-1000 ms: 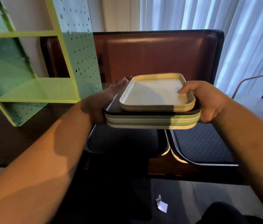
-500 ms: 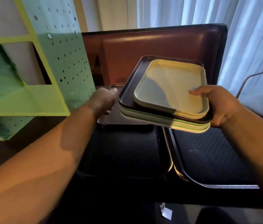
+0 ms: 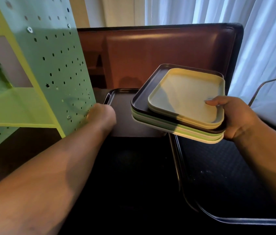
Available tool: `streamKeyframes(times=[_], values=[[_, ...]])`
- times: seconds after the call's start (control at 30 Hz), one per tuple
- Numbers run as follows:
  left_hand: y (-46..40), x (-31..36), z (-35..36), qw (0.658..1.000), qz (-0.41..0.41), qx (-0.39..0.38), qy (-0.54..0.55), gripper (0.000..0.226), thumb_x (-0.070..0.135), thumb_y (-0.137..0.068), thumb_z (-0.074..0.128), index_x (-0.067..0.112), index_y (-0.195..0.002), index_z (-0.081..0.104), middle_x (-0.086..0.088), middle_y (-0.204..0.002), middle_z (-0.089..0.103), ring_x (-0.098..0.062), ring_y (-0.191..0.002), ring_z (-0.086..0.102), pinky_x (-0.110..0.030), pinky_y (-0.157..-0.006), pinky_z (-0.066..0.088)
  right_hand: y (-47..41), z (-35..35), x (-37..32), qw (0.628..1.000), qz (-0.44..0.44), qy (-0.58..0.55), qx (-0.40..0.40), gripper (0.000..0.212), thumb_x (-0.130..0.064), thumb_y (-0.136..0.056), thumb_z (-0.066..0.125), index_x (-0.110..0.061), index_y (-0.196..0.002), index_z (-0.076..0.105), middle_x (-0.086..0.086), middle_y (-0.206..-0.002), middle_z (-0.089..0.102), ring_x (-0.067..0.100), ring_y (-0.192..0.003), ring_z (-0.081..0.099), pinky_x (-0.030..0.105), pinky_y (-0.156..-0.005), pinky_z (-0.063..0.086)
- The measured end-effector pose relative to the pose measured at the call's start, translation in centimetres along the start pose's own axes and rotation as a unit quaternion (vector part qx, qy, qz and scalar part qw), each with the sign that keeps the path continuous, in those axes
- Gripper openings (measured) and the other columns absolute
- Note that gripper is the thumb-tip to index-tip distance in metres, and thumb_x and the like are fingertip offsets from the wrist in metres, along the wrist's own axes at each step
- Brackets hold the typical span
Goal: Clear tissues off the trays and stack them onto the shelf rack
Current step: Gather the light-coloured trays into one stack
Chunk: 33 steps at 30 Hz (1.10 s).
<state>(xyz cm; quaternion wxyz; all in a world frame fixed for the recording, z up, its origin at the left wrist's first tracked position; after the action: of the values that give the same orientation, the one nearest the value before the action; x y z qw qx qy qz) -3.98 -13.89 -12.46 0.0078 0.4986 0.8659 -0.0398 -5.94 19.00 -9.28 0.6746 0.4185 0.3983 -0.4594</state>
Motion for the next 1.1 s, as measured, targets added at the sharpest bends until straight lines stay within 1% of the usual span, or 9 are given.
streamKeyframes(times=[0.2,0.3,0.57,0.7,0.8,0.87,0.93,1.03,1.1], values=[[0.2,-1.2,-0.9,0.982,-0.050,0.057,0.173,0.031,0.006,-0.093,0.047,-0.003,-0.119,0.063,-0.026,-0.123,0.064,-0.042,-0.111,0.063,-0.040,-0.078,0.050,0.3,0.5,0.1,1.000,-0.002,-0.009,-0.019,0.039,-0.007,-0.090,0.050,-0.012,-0.126,0.063,0.015,-0.108,0.075,0.035,-0.096,0.073,0.048,-0.082,0.059],[1.1,-2.4,-3.0,0.971,-0.042,0.065,0.226,0.035,0.006,-0.090,0.050,-0.010,-0.120,0.061,-0.029,-0.118,0.067,-0.044,-0.109,0.065,-0.041,-0.084,0.054,1.0,1.3,0.0,0.999,-0.008,-0.021,-0.028,0.045,-0.007,-0.089,0.051,-0.011,-0.132,0.060,0.016,-0.115,0.072,0.036,-0.098,0.073,0.048,-0.081,0.059],[5.4,-5.9,-6.8,0.941,-0.016,0.076,0.330,0.029,0.004,-0.088,0.052,-0.013,-0.105,0.068,-0.032,-0.109,0.069,-0.045,-0.103,0.066,-0.040,-0.081,0.053,4.7,4.3,-0.7,0.996,-0.027,-0.048,-0.076,0.036,-0.006,-0.091,0.048,-0.011,-0.123,0.063,0.013,-0.095,0.077,0.032,-0.080,0.076,0.044,-0.065,0.062],[8.4,-6.5,-8.5,0.918,-0.023,0.080,0.387,0.029,0.010,-0.095,0.051,-0.008,-0.109,0.068,-0.026,-0.106,0.068,-0.039,-0.099,0.065,-0.035,-0.071,0.045,6.8,4.5,-1.3,0.995,-0.036,-0.032,-0.086,0.034,-0.009,-0.091,0.049,-0.011,-0.121,0.065,0.012,-0.091,0.077,0.031,-0.076,0.076,0.042,-0.069,0.061],[11.3,-5.4,-9.4,0.894,0.028,0.049,0.444,0.028,0.013,-0.099,0.050,-0.009,-0.106,0.067,-0.022,-0.096,0.069,-0.035,-0.092,0.066,-0.044,-0.081,0.053,8.3,4.0,-1.8,0.995,-0.046,-0.028,-0.088,0.031,-0.011,-0.091,0.050,-0.012,-0.118,0.065,0.011,-0.089,0.077,0.029,-0.075,0.075,0.041,-0.072,0.058],[12.5,-4.1,-9.5,0.888,0.053,0.028,0.456,0.027,0.010,-0.100,0.047,-0.008,-0.094,0.067,-0.024,-0.095,0.069,-0.035,-0.088,0.066,-0.037,-0.079,0.054,9.1,3.2,-1.9,0.994,-0.039,-0.028,-0.100,0.030,-0.011,-0.092,0.047,-0.010,-0.117,0.065,0.011,-0.088,0.077,0.029,-0.073,0.075,0.040,-0.071,0.058],[13.3,-2.9,-9.0,0.860,0.049,0.004,0.509,0.025,0.007,-0.098,0.050,0.001,-0.078,0.064,-0.019,-0.084,0.069,-0.030,-0.077,0.066,-0.027,-0.066,0.055,9.9,2.3,-1.8,0.992,-0.021,-0.028,-0.117,0.029,-0.012,-0.095,0.043,-0.008,-0.115,0.064,0.013,-0.087,0.076,0.029,-0.072,0.075,0.041,-0.067,0.061],[13.8,-0.9,-7.5,0.809,0.051,-0.052,0.583,0.021,0.003,-0.093,0.056,-0.013,-0.086,0.067,-0.021,-0.082,0.072,-0.033,-0.074,0.069,-0.036,-0.066,0.058,11.0,0.5,-1.1,0.991,0.004,-0.035,-0.129,0.031,-0.013,-0.096,0.041,-0.008,-0.117,0.062,0.016,-0.091,0.075,0.032,-0.075,0.075,0.044,-0.064,0.062],[14.6,0.3,-7.0,0.775,0.057,-0.098,0.621,0.019,-0.001,-0.092,0.055,-0.015,-0.089,0.066,-0.017,-0.074,0.068,-0.027,-0.062,0.064,-0.027,-0.054,0.053,11.4,-0.9,-0.4,0.992,0.010,-0.043,-0.121,0.033,-0.013,-0.095,0.042,-0.007,-0.121,0.061,0.017,-0.094,0.075,0.033,-0.077,0.075,0.045,-0.064,0.062]])
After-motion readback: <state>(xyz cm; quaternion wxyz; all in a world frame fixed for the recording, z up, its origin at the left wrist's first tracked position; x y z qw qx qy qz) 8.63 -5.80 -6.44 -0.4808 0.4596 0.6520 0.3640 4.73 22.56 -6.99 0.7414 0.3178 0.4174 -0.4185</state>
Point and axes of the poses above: each hand's wrist, its own y-axis away from the middle knuckle, its own z-axis out of the palm, x = y × z, the point moved 2 cm from there along -y, towards the middle knuckle
